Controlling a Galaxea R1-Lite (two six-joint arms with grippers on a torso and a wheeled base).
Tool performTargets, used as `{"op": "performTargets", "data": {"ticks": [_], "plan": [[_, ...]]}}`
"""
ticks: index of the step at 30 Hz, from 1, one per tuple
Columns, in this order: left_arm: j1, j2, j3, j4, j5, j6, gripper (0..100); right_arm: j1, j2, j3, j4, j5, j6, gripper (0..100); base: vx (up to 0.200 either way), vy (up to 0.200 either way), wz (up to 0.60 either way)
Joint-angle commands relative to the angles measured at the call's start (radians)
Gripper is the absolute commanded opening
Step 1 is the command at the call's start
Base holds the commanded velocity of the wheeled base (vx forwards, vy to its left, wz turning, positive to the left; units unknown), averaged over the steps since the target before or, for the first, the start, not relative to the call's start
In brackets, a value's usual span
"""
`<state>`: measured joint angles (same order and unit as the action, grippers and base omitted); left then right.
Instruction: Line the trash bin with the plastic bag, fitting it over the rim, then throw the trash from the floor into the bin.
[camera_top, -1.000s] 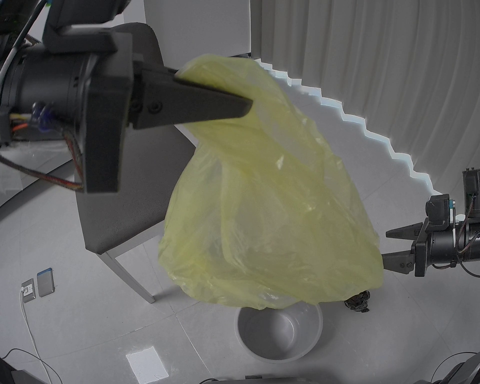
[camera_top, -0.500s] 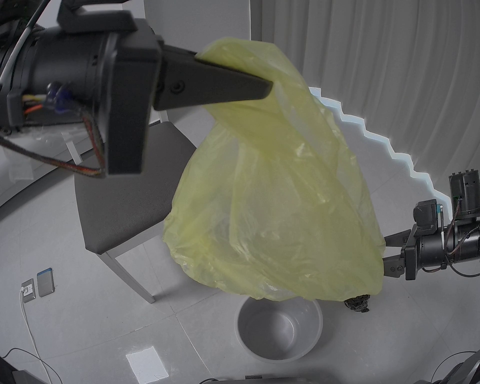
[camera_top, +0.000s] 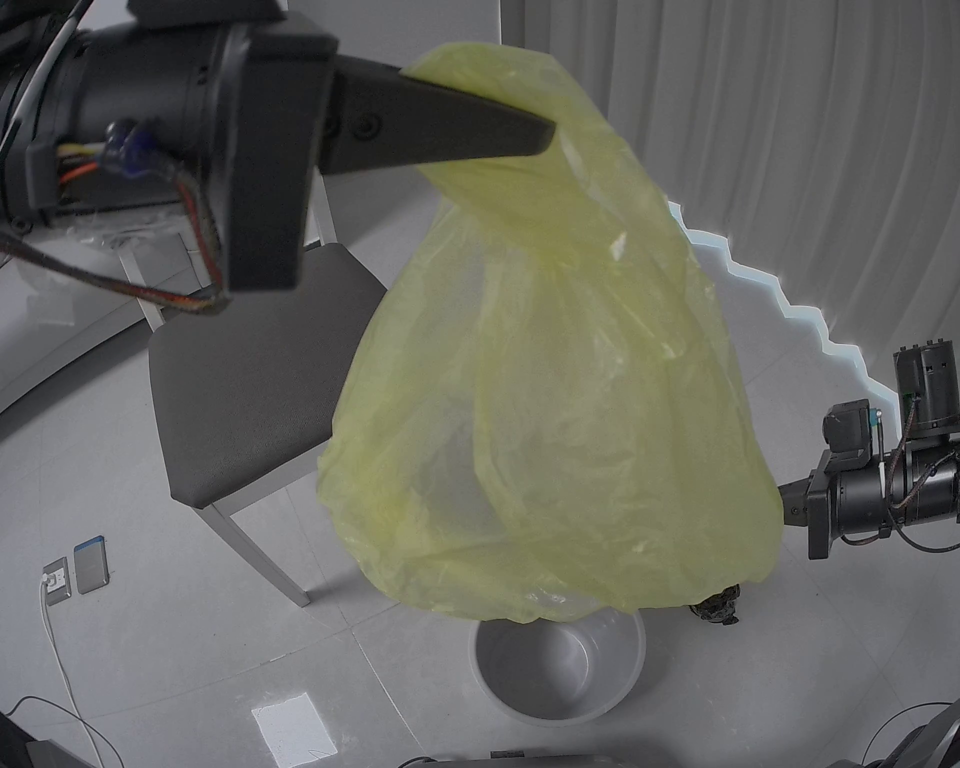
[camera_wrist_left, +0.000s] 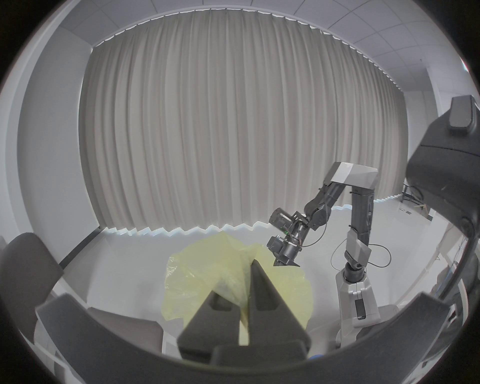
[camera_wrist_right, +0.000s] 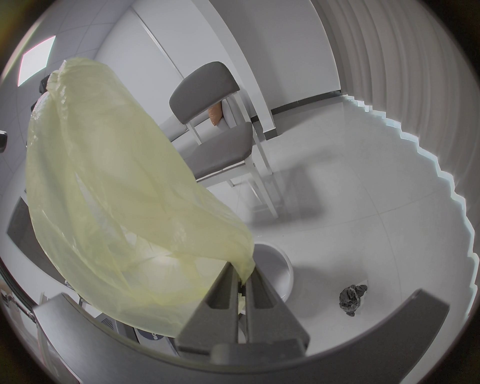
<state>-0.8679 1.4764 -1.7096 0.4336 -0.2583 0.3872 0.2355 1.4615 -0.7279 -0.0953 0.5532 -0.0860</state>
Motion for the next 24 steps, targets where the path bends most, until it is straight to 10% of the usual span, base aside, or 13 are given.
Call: {"op": "performTargets", "data": {"ticks": [1, 6, 15, 24], "plan": [[0.009, 0.002, 0.039, 0.004, 0.102, -0.082, 0, -0.004, 0.002, -0.035, -0.004, -0.006, 0.028, 0, 0.0, 0.0, 0.0], [-0.062, -0.027, 0.203, -0.073, 0.488, -0.429, 0, -0.002, 0.02, -0.038, -0.03, -0.019, 0.127, 0, 0.0, 0.0, 0.0], [0.029, -0.145, 0.611, -0.194, 0.449, -0.63, 0, 0.065, 0.059, 0.031, -0.063, -0.174, 0.126, 0, 0.0, 0.0, 0.0], [0.119, -0.123, 1.154, -0.796, 0.337, -0.737, 0, 0.059, 0.175, 0.042, -0.055, -0.208, 0.069, 0, 0.0, 0.0, 0.0]]}}
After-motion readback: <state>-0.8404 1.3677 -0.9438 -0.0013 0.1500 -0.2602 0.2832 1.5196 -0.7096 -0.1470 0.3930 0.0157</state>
